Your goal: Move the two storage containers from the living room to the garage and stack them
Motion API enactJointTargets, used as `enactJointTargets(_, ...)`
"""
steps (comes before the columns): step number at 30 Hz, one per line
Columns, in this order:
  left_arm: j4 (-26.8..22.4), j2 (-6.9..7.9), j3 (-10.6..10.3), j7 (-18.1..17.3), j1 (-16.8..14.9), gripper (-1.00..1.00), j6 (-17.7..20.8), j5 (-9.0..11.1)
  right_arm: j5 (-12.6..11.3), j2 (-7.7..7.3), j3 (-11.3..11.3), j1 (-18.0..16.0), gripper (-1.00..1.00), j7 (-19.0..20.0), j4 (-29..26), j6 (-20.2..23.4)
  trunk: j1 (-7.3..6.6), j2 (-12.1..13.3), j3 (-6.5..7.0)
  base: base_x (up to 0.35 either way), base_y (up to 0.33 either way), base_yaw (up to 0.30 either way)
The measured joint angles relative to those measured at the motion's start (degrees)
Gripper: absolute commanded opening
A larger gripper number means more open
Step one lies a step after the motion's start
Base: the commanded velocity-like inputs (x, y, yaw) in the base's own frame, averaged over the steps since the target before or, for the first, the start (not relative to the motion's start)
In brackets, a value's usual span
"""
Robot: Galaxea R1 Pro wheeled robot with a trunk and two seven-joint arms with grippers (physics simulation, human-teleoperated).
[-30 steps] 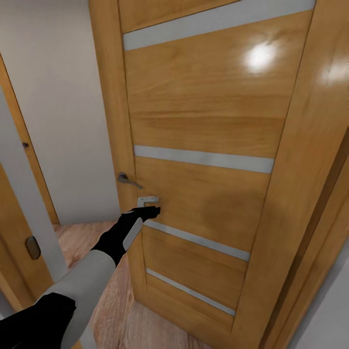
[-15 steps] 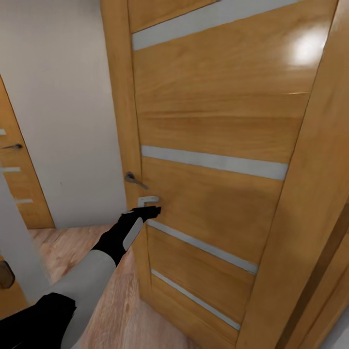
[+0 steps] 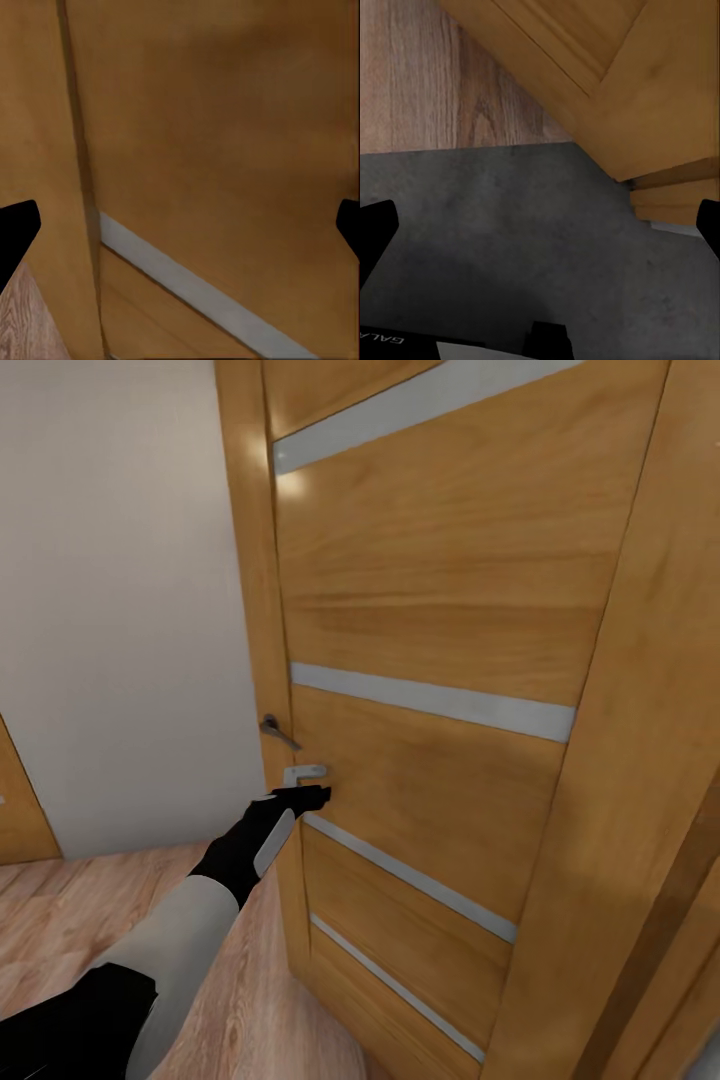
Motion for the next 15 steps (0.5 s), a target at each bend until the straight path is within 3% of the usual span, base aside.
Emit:
enactJointTargets(9, 0.0, -0.07, -0.1, 0.0, 0.0, 1.00, 0.0, 0.1, 0.0, -0.09, 0.0, 0.0, 1.00, 0.0, 0.0, 0.0, 0.00, 0.0, 0.05, 0.002, 0.000, -0.014)
enactJointTargets(15, 0.1, -0.11, -0.2, -0.2, 0.0, 1.00, -0.1, 0.9, 0.0, -0.25, 0.0, 0.0, 1.00, 0.1, 0.0, 0.0, -0.02, 0.0, 0.05, 0.146, -0.081, 0.000)
